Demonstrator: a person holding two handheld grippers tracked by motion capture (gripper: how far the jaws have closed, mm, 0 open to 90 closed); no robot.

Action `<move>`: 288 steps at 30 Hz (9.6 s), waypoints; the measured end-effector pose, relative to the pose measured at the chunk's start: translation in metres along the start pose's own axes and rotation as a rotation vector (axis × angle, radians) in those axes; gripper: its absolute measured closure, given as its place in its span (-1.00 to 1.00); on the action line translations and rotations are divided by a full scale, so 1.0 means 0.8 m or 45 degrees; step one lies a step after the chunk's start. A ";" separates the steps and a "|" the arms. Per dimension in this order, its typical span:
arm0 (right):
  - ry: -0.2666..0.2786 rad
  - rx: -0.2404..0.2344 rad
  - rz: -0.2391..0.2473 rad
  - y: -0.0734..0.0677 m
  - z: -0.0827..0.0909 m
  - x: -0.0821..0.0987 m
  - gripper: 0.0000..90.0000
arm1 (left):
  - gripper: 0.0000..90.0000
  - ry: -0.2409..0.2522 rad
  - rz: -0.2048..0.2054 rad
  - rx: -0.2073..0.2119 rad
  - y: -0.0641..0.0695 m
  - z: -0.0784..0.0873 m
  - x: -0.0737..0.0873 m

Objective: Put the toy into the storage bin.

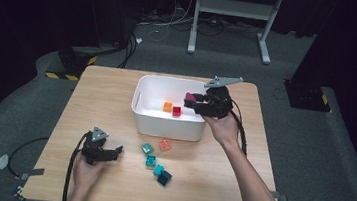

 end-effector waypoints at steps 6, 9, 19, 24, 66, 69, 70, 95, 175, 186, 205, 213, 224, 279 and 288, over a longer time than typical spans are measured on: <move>-0.017 0.031 -0.022 0.012 -0.010 -0.007 0.32 | -0.64 0.001 0.001 0.000 0.000 0.000 0.000; -0.025 0.046 -0.028 0.016 -0.014 -0.010 0.32 | -0.64 0.001 0.001 0.000 0.000 0.000 0.000; -0.067 0.095 -0.086 0.035 -0.034 -0.006 0.31 | -0.64 0.003 0.004 0.000 0.000 0.000 0.000; -0.069 0.138 -0.096 0.043 -0.037 -0.004 0.30 | -0.64 0.002 0.002 0.000 0.000 0.000 0.000; 0.142 0.124 -0.081 -0.001 0.056 0.097 -0.03 | -0.65 -0.025 0.010 -0.020 0.002 0.003 0.000; 0.133 0.134 -0.087 -0.003 0.054 0.116 -0.04 | -0.66 -0.035 0.006 -0.015 0.004 0.006 0.001; 0.122 0.138 -0.089 -0.004 0.052 0.123 -0.04 | -0.66 -0.031 0.005 -0.011 0.005 0.007 0.000; -0.120 0.367 -0.252 0.017 0.015 0.287 -0.10 | -0.65 0.077 -0.074 0.208 0.071 0.036 -0.040; -0.179 0.426 -0.198 0.014 0.003 0.294 -0.19 | 0.30 0.046 -0.148 0.320 0.099 0.066 -0.102; -0.179 0.426 -0.199 0.014 0.003 0.294 -0.18 | 0.30 0.068 -0.104 0.362 0.091 0.084 -0.128; -0.179 0.426 -0.199 0.014 0.003 0.294 -0.19 | 0.30 0.112 -0.088 0.404 0.078 0.103 -0.195; -0.179 0.426 -0.199 0.014 0.003 0.294 -0.19 | 0.30 0.128 -0.099 0.392 0.075 0.103 -0.223; -0.180 0.426 -0.198 0.014 0.003 0.294 -0.19 | 0.30 0.118 -0.076 0.375 0.066 0.091 -0.249; -0.180 0.424 -0.198 0.014 0.003 0.294 -0.20 | -0.13 0.088 -0.091 0.262 0.076 0.048 -0.277; -0.180 0.424 -0.198 0.014 0.003 0.294 -0.20 | -0.16 0.123 -0.090 0.270 0.069 0.069 -0.256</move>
Point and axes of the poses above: each handheld gripper's, and its own axes: z roughly backward along the jaws, x roughly out of its underside, y roughly to its right, the point moved 4 cm from there along -z, roughly forward along the jaws, and after that the axes turned 7 degrees about -x, right-handed, at the moved point
